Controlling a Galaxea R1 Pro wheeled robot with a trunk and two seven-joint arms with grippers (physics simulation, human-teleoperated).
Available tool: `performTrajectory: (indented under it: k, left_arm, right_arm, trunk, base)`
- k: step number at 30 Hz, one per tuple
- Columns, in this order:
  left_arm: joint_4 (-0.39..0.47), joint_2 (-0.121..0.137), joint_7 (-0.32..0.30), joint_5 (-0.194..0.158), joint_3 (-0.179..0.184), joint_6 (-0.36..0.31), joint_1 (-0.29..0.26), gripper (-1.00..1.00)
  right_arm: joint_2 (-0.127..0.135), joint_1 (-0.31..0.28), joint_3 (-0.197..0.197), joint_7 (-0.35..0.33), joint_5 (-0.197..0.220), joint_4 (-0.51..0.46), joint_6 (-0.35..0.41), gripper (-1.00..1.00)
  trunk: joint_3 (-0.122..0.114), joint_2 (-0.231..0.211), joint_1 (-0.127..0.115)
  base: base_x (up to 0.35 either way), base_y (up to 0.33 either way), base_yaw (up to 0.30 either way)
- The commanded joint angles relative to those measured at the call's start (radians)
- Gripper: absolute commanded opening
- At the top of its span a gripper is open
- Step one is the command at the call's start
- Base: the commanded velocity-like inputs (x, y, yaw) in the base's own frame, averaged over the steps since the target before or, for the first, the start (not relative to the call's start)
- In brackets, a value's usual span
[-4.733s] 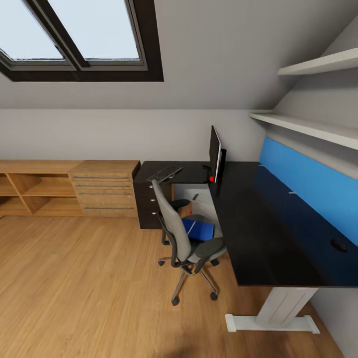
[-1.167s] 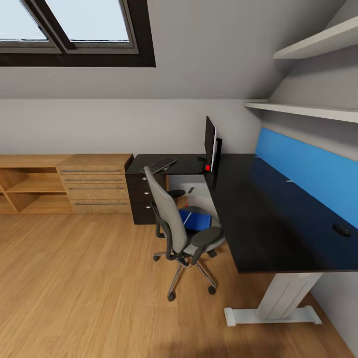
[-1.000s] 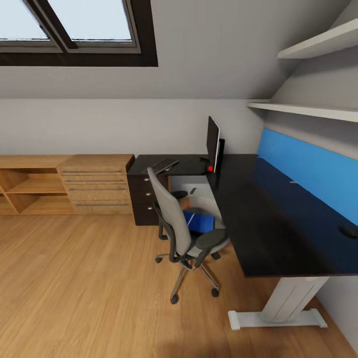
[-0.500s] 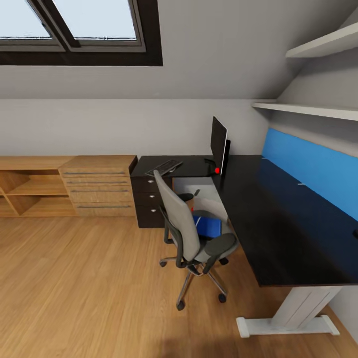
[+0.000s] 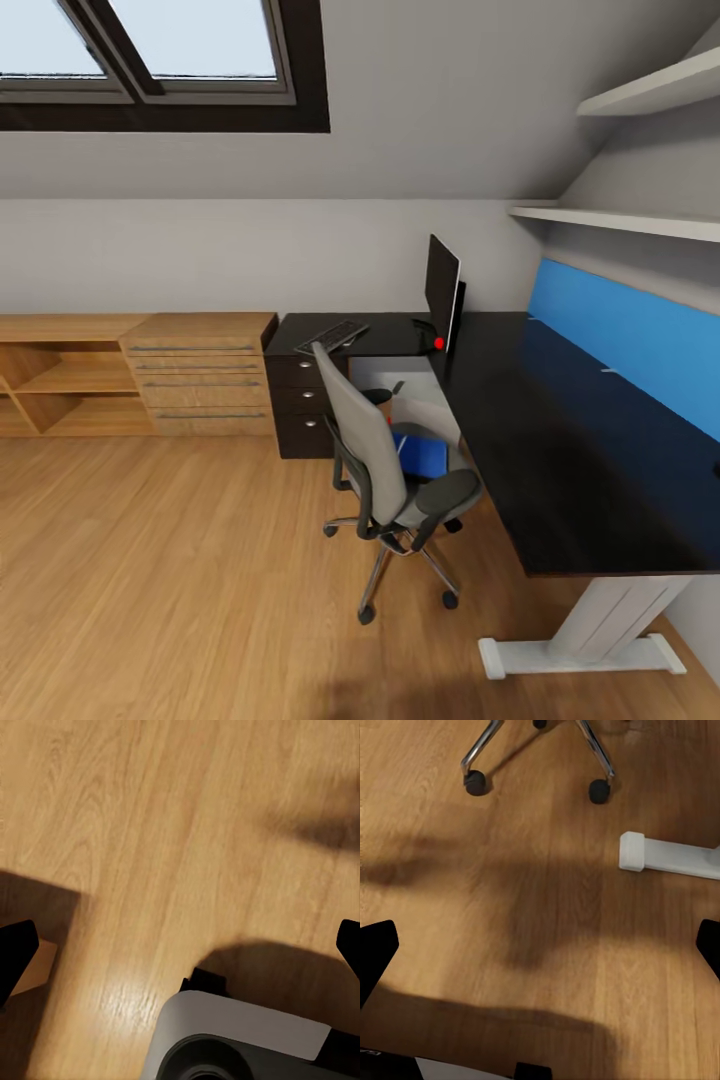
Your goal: In the bedroom, organize the workspace by keeping the computer under the desk, ensuring the monitor is on the desk, placing the keyboard on the desk next to the monitor, placing the mouse on the desk next to the keyboard, moving the folder from the swivel chair onto the desk next to the mouse, stacking the notebook on top of the folder with the pen on top of the notebook, and positioning the swivel chair next to the desk.
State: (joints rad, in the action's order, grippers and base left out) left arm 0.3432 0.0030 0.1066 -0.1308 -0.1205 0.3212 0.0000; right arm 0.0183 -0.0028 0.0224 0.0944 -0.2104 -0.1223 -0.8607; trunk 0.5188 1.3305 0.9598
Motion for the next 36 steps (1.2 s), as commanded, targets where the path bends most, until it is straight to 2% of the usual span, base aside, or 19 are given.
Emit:
performTrajectory:
  k: [1,8,36]
  left_arm:
    - [0.0,0.0,0.001,-0.01,0.004,0.002,0.0,1.0]
    - [0.0,0.0,0.001,-0.01,0.005,0.002,0.0,1.0]
    - [-0.001,0.002,0.001,-0.009,0.007,0.002,0.0,1.0]
  right_arm:
    - [0.0,0.0,0.002,0.01,-0.009,0.0,-0.001,1.0]
    - [0.0,0.0,0.002,0.01,-0.009,0.0,-0.001,1.0]
    - [0.001,0.0,0.002,0.009,-0.009,0.001,-0.001,1.0]
  trunk:
    - [0.001,0.0,0.0]
    - [0.001,0.0,0.0]
    - [0.001,0.0,0.0]
  base:
    - [0.0,0.118,0.0]
    - [0.0,0.106,0.0]
    - [0.0,0.002,0.0]
